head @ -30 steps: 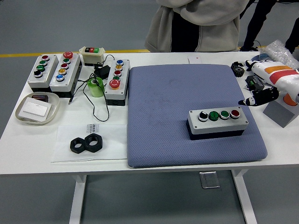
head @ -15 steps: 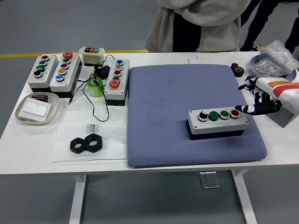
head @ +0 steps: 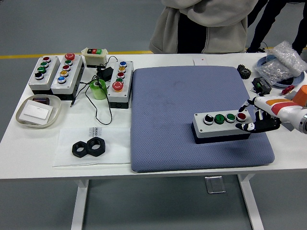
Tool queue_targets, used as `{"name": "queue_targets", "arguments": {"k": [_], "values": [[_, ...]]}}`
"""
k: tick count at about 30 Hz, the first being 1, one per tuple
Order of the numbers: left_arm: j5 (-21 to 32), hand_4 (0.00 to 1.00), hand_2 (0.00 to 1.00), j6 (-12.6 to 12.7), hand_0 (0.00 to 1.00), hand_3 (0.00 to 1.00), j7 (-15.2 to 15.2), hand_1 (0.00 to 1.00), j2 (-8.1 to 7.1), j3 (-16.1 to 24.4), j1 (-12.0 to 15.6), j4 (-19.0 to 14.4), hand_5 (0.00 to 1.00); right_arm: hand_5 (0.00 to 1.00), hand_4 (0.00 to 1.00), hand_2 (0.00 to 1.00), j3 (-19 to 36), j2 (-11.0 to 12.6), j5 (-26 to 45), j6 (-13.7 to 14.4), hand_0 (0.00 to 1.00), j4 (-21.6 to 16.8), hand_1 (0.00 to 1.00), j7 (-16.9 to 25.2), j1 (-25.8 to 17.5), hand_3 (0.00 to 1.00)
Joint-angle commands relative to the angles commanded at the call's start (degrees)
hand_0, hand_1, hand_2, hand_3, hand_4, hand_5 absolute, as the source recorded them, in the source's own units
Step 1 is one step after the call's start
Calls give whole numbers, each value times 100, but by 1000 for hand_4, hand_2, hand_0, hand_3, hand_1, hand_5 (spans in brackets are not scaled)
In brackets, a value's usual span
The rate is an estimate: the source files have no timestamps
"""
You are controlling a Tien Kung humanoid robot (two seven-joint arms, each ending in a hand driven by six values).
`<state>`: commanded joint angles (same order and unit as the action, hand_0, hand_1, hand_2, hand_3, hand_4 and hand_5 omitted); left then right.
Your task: Pick up the button,place it on the desk,press the button,press the button
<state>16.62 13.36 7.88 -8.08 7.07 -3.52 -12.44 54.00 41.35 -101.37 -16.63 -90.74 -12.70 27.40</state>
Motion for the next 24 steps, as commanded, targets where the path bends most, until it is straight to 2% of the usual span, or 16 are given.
{"name": "queue_targets", "arguments": {"k": [24], "values": [[106,642,891,-12,714,826,24,832,3,-63,-58,-1,998,703,794,254,-98,-75,31,-96,277,196,173,-84,-35,737]]}}
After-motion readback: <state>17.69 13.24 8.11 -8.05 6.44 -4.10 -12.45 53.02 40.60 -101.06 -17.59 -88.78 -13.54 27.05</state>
